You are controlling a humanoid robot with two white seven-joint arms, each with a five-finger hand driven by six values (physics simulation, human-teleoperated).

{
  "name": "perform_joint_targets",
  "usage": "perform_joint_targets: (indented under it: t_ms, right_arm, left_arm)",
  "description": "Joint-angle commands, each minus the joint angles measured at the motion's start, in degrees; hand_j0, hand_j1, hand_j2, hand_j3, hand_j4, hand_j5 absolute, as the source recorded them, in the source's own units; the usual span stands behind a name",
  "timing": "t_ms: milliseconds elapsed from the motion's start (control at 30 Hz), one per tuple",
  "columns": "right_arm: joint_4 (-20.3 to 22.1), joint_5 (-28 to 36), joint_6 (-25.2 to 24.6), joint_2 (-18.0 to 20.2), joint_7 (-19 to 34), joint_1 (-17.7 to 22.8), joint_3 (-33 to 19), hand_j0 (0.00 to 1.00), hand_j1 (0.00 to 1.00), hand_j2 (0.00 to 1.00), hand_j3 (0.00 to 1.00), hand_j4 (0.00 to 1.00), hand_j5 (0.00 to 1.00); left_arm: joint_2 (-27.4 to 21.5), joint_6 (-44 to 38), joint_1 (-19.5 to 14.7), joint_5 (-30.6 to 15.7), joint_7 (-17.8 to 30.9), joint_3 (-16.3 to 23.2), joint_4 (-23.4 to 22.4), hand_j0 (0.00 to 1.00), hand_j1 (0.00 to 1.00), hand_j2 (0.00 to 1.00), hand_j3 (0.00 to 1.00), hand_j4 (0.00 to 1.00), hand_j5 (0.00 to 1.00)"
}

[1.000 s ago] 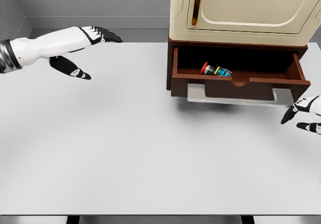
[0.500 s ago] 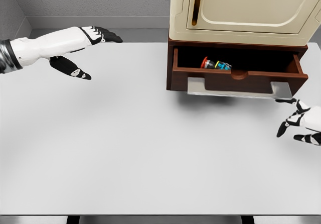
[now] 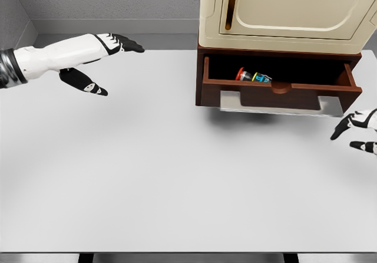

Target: Put the switch into the drawer with left arm, and close the drawer with right arm

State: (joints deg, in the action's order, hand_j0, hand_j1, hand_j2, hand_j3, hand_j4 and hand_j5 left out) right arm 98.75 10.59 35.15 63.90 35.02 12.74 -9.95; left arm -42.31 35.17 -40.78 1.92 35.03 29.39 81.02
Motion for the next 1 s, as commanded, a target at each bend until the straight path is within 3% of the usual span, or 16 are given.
perform_joint_targets:
  t_ms: [0,233,333,467,700,867,967]
  right_arm:
    - [2.06,0.13,-0.15,0.08,-0.02,0.00,-1.47,0.57,0.57,0.57,0.57,0.57,0.57]
    - [0.65,-2.24,-0.15,-0.09,-0.02,2.55,-2.26,0.57,0.57,0.57,0.57,0.57,0.57]
    - [1.80,-2.33,-0.15,-1.32,-0.02,9.40,-10.26,0.57,0.57,0.57,0.57,0.57,0.57]
    - [2.15,-2.33,-0.15,-0.71,-0.02,9.40,-9.82,0.54,0.54,0.54,0.54,0.54,0.54]
    - [2.15,-3.21,-0.15,1.05,-0.02,0.18,2.74,0.53,0.53,0.53,0.53,0.53,0.53]
    - [2.15,-3.47,-0.15,1.05,-0.02,-1.41,5.38,0.53,0.53,0.53,0.53,0.53,0.53]
    - [2.15,-3.56,-0.15,1.05,-0.02,-5.53,9.69,0.53,0.53,0.53,0.53,0.53,0.53]
  left_arm:
    - [-0.05,-0.17,0.00,-0.42,-0.03,-0.03,0.01,1.00,1.00,1.00,1.00,1.00,1.00]
    - [-0.05,-0.17,0.00,-0.42,-0.03,-0.03,0.01,1.00,1.00,1.00,1.00,1.00,1.00]
    - [-0.05,-0.17,0.00,-0.42,-0.03,-0.03,0.01,1.00,1.00,1.00,1.00,1.00,1.00]
    - [-0.14,-0.17,0.00,-0.42,-0.03,-0.12,0.10,1.00,1.00,1.00,1.00,1.00,1.00]
    - [-0.14,-0.17,0.00,-0.42,-0.03,-0.12,0.01,1.00,1.00,1.00,1.00,1.00,1.00]
    - [-0.31,-0.17,0.17,-0.42,-0.03,-1.35,0.01,1.00,1.00,1.00,1.00,1.00,1.00]
    - [-0.31,-0.17,0.44,-0.42,-0.03,-1.44,0.80,1.00,1.00,1.00,1.00,1.00,1.00]
